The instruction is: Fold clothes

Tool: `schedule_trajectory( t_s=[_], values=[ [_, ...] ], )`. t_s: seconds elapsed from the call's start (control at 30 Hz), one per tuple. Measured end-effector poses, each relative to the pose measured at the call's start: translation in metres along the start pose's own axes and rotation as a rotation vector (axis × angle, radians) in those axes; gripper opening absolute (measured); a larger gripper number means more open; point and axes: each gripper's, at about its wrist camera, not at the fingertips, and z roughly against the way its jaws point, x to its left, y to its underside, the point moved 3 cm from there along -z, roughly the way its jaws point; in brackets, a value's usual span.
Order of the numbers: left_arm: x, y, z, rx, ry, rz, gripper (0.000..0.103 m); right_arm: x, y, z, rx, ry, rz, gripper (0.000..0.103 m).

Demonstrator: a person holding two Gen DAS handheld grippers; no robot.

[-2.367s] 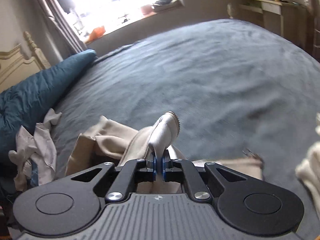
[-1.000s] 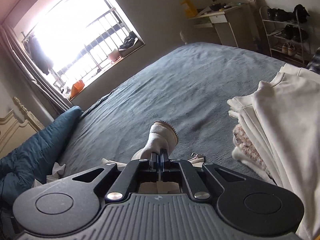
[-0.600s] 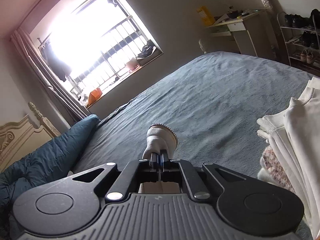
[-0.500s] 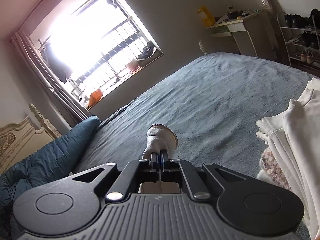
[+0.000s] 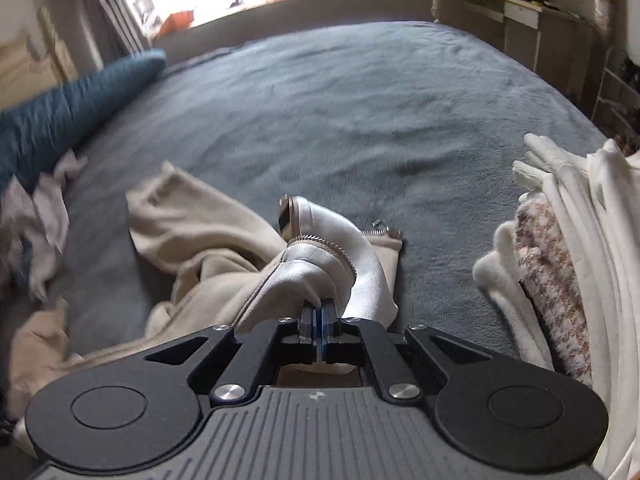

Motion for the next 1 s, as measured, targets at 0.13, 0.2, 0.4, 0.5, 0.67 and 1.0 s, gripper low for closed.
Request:
schedule_trajectory(
  t_s=[0.13, 0.2, 0.4, 0.5, 0.67, 1.0],
  values=[
    [0.014, -0.001, 0.012, -0.030, 0.052, 0.037, 0.032, 0.017, 0.009, -0.010, 0.131, 0.012, 0.139, 0.014],
    [0.021, -0.006, 0.026, -0.074, 0.093, 0.029, 0.044, 0.021, 0.006, 0.006, 0.126, -0.017, 0.174, 0.024],
    [0.041, -0.037, 0.042, -0.183, 0.285, 0.023, 0.074, 0.040, -0.027, 0.045, 0.056, -0.080, 0.298, 0.045],
    [0.041, -0.054, 0.004, -0.097, 0.345, 0.006, 0.073, 0.065, -0.042, 0.040, 0.051, -0.208, 0.347, 0.050],
    [0.052, -0.053, -0.044, 0.041, 0.496, 0.135, 0.073, 0.149, -0.047, -0.002, 0.149, -0.579, 0.444, 0.065],
    [0.034, -0.034, -0.011, -0.127, 0.491, 0.062, 0.056, 0.286, 0.008, -0.089, 0.434, -0.821, 0.702, 0.055]
  ],
)
